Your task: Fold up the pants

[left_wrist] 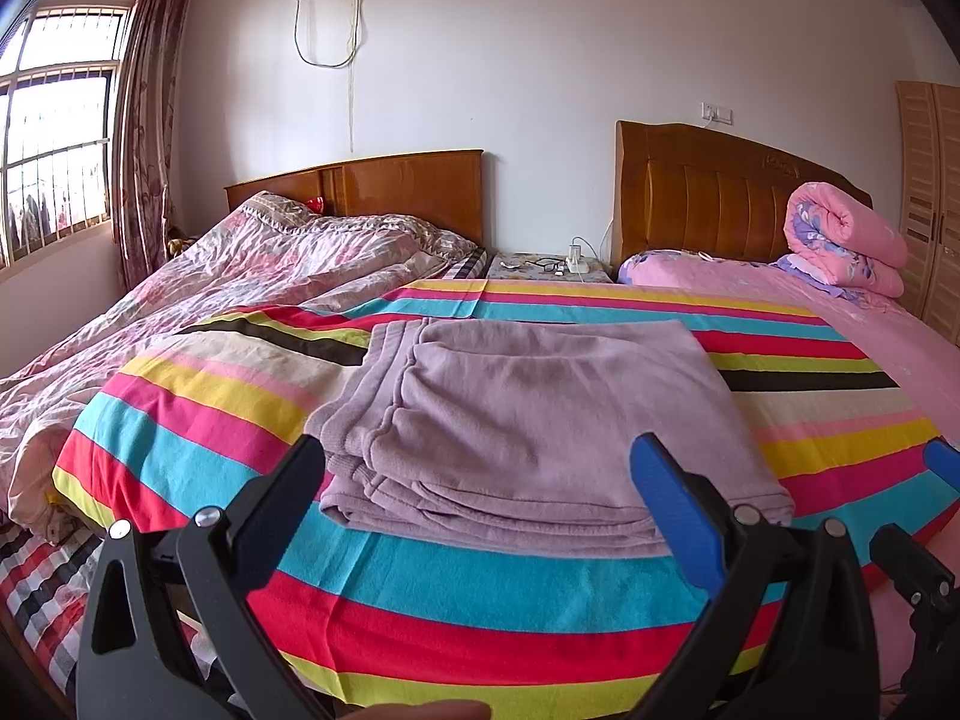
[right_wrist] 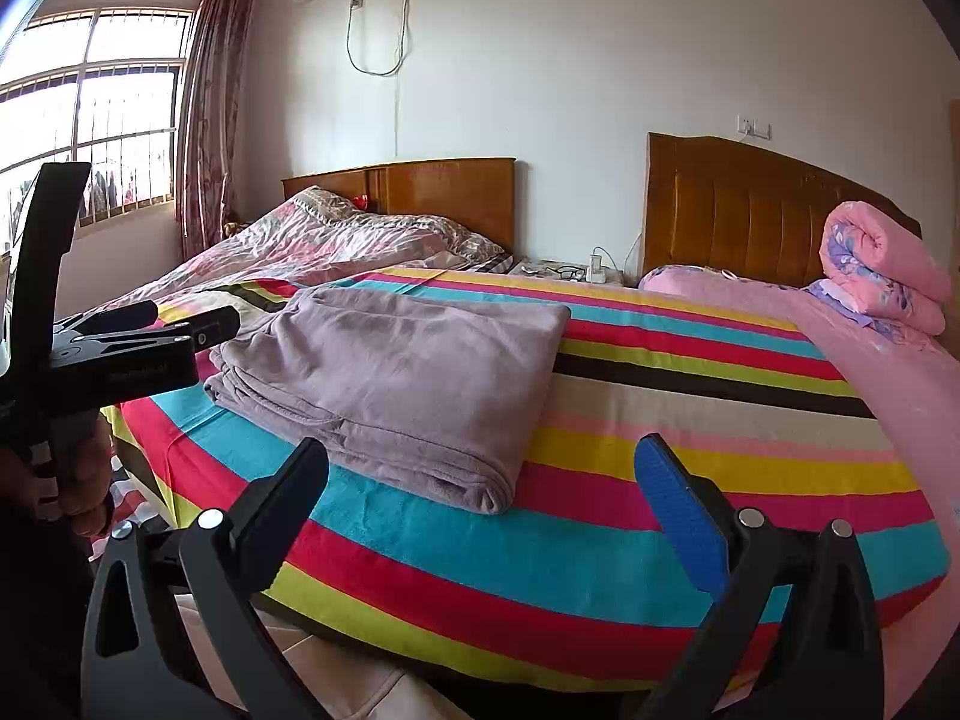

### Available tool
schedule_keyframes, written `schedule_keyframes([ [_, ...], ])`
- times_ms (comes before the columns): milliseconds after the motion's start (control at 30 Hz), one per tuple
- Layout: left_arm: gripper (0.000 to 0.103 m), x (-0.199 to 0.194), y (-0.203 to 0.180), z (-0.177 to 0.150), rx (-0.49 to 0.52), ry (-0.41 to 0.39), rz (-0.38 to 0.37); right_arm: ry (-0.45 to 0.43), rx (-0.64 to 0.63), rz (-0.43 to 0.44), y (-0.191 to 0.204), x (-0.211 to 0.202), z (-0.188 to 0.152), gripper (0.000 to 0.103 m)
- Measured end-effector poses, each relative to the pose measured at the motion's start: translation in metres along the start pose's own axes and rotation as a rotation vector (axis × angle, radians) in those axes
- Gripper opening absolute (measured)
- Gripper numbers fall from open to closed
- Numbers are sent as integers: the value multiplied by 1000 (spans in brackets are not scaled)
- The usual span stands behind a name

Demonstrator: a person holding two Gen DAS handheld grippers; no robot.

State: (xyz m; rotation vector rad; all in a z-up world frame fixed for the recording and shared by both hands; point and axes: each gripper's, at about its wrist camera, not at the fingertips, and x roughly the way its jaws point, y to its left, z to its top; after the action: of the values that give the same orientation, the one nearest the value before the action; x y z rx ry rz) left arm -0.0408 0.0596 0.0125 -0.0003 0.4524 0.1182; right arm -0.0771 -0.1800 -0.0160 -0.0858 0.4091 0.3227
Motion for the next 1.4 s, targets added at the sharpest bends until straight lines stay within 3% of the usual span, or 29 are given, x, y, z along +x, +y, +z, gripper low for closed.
schedule_keyframes([
  [1400,102,2,4,-2,-9,13,3,10,3,6,4,4,-3,99],
])
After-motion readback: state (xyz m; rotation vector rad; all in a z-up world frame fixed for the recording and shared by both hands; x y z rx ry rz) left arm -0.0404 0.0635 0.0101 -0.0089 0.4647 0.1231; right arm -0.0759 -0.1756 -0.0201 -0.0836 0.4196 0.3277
